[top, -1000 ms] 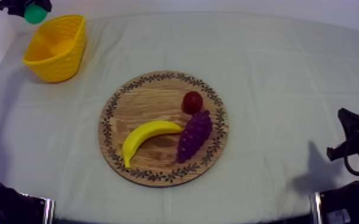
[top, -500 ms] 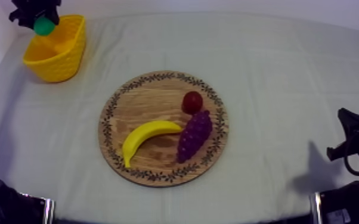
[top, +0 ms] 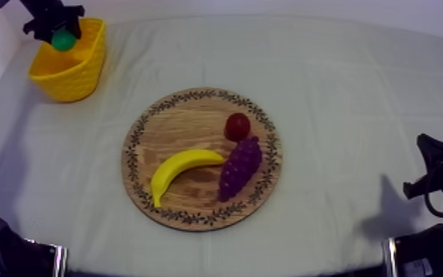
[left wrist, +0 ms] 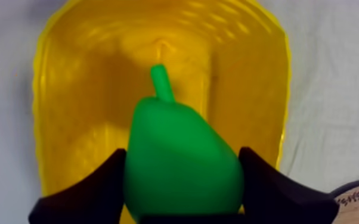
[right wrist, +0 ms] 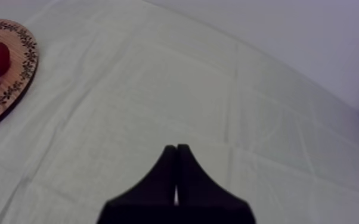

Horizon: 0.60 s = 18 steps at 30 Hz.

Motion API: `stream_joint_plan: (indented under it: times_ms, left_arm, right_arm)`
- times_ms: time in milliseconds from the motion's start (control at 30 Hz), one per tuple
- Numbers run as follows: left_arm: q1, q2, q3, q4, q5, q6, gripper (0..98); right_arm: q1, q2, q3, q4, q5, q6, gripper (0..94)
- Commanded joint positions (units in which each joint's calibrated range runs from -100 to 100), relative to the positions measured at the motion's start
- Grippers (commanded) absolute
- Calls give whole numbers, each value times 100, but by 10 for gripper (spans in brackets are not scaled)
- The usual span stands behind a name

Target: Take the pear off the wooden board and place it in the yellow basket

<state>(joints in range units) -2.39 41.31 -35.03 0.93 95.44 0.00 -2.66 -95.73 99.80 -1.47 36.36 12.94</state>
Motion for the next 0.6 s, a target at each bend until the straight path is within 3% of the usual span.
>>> stream_joint_plan:
  times_ms: [0, 233, 567]
  left_arm:
    - [-18, 170, -113, 53, 3, -18, 564]
    - [-78, 617, -499, 177, 24, 16, 649]
    - [-84, 877, -715, 155, 27, 88, 917]
  right_arm:
    - [-2, -3, -2, -2, 2, -1, 4]
    - [-2, -3, -2, -2, 2, 3, 4]
    - [-2, -3, -2, -2, 2, 0, 4]
